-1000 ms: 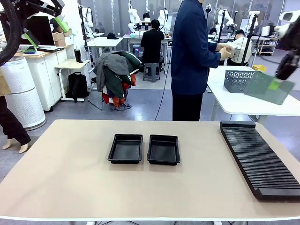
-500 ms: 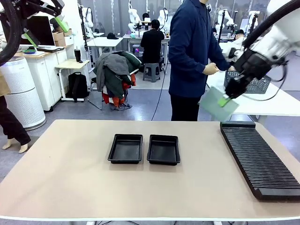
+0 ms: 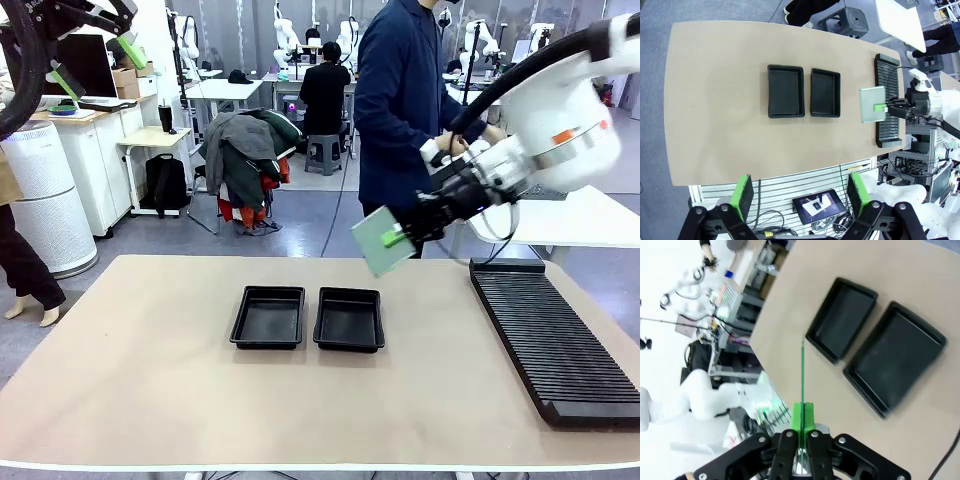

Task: Inspect and transfer BCBs to ESD trays.
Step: Pick up the Blank PCB from the PCB Rack and place it in the left ESD tray.

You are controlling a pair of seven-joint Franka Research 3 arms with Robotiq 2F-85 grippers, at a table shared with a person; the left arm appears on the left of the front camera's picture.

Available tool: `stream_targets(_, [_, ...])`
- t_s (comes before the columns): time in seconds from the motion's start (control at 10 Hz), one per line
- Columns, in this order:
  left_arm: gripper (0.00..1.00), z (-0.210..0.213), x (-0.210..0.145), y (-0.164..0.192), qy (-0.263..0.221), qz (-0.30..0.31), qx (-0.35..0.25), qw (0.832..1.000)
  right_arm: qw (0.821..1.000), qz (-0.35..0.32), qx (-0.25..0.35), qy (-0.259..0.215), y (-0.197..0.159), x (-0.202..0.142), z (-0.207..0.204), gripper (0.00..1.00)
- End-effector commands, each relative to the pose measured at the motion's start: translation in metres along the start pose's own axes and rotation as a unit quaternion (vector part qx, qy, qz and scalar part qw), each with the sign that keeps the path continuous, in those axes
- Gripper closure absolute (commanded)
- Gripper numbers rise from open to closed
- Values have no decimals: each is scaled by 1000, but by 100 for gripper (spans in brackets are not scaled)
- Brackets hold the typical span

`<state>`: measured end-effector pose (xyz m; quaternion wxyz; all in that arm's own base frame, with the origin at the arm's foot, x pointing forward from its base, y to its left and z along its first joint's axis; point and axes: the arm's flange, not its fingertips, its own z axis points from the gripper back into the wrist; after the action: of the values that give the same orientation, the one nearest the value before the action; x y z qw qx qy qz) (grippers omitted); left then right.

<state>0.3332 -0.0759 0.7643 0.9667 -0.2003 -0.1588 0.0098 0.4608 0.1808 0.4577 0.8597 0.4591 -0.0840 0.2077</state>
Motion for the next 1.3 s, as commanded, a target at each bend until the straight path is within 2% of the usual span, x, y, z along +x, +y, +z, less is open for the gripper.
stream_targets(0.0, [0,-1,-1,1,1,-4,0,1000,999,-22,18,-37,0,6,-49,97])
stream_targets(0.3, [0,-1,-1,1,1,-4,0,1000,997,-65,11,-37,10,13,-111,97])
stream_targets(0.7, [0,-1,-1,1,1,-4,0,1000,989,-134,2,-68,14,20,-178,97])
stream_targets(0.9, [0,-1,-1,1,1,-4,0,1000,982,-176,6,-65,7,20,-207,97])
stream_targets(1.2, [0,-1,-1,1,1,-4,0,1000,977,-202,-10,-63,-5,30,-243,97])
